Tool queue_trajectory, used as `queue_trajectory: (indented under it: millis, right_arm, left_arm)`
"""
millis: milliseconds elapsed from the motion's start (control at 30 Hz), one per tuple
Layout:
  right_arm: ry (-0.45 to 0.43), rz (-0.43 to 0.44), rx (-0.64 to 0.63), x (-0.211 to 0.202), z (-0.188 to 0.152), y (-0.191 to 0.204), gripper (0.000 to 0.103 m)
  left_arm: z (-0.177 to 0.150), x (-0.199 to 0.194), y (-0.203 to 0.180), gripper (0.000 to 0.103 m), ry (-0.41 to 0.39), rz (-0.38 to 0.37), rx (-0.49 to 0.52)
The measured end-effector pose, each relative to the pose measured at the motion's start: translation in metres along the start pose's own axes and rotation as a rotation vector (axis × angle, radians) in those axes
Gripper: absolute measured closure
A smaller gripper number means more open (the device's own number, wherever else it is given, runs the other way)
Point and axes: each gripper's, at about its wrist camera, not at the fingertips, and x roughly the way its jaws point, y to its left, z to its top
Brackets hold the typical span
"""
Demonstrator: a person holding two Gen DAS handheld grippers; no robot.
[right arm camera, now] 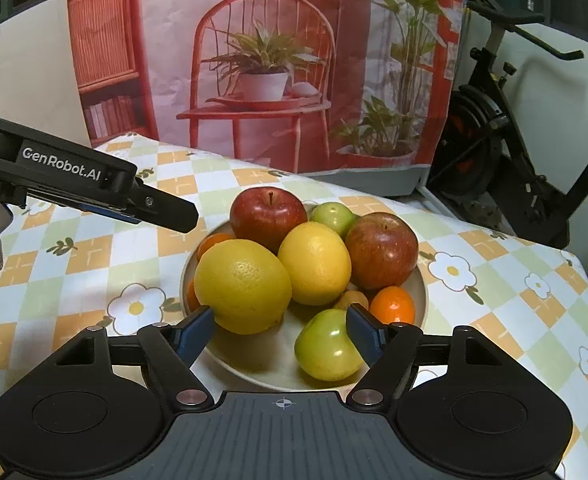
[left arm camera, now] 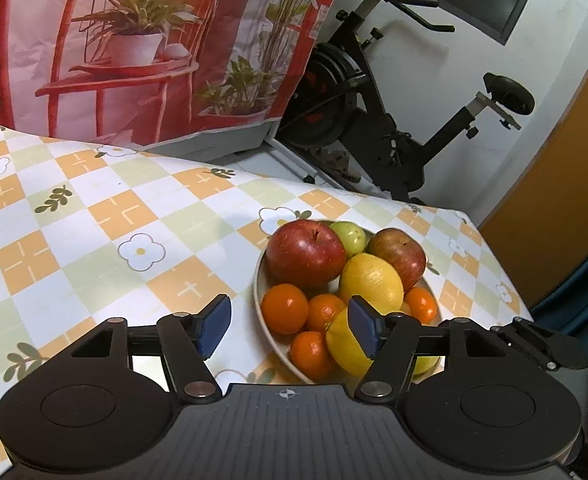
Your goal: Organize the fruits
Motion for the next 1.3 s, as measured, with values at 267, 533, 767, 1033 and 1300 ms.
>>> queue_trajectory:
  millis: [267,533,767,1033,1300]
  right_arm:
    - [0.015,-0.012,0.009,-0.001,-0.004,0.002,0.026]
    - [0.014,-0.027,0.036,-0.008,-0.009,0.002,0.025]
    - [-0.005,-0.046,0.064,-0.023,-0.014,0.001,0.009]
    - [-0.051,-0.068,0.136,-0.051,-0.021,-0.005,0.001]
    - [-0.12,-0.092,0.22,-0.09,-0.024,-0.005,0.0]
  left_arm:
    - [-0.007,-0.009,0.001,0.03,-0.006,0.045,0.035]
    - [-0.012,-0.019,0.005,0.021,-0.007,0.083,0.039]
    - [-0.015,-0.035,0.002,0.015,-0.041,0.123,0.072]
    - [-0.022,-0.067,-0.002,0.0,-0.107,0.179,0.109]
    - [-0.032,-0.114,-0.006,0.0,-0.203,0.255,0.115]
